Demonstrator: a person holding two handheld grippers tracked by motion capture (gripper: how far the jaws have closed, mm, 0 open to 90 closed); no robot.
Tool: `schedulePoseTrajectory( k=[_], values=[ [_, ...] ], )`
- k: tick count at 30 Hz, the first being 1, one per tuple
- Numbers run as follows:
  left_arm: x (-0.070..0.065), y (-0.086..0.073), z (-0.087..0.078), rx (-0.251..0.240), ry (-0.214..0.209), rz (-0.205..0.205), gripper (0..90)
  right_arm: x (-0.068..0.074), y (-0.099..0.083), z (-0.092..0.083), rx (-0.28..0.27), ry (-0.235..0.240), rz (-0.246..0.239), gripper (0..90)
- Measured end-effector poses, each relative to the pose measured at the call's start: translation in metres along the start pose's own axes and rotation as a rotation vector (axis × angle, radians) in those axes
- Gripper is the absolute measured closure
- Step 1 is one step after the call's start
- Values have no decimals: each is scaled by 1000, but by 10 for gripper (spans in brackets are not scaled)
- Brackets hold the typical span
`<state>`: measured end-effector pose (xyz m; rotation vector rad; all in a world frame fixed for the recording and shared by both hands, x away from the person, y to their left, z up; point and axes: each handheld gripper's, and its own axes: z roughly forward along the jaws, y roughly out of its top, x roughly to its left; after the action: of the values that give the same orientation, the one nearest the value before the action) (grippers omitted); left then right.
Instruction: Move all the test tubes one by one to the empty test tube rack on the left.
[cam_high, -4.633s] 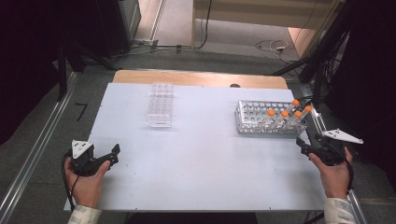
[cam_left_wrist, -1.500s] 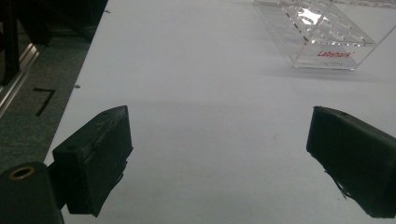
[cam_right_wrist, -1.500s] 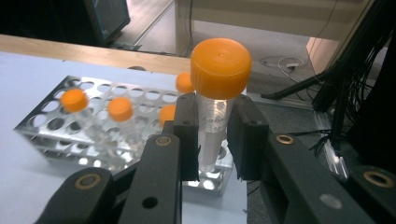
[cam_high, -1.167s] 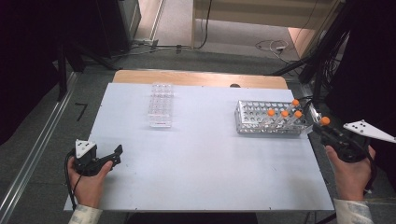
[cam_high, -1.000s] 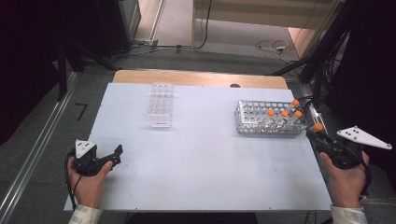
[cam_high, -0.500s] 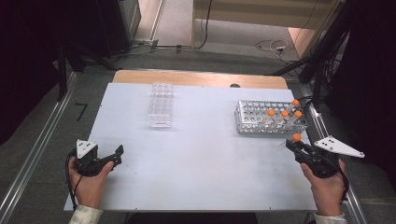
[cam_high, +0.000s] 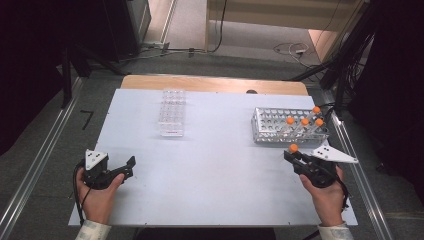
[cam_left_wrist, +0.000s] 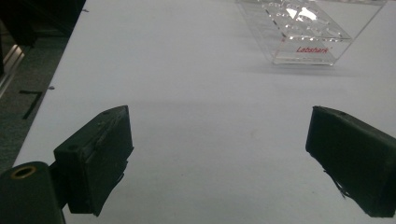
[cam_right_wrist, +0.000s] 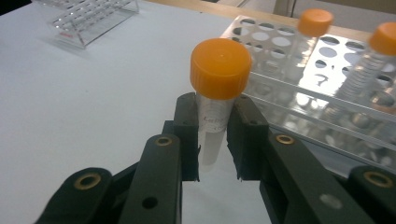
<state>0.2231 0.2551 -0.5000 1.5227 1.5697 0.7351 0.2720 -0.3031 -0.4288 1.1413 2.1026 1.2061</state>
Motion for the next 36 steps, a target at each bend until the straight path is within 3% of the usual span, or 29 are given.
schedulePoseTrajectory(
  k=[17,36],
  values=[
    [-23,5,5,30,-95,21,69,40,13,45,50,109,-85,725],
    [-61,19,12,34,-184,64,112,95,32,89,78,227,-168,725]
  ],
)
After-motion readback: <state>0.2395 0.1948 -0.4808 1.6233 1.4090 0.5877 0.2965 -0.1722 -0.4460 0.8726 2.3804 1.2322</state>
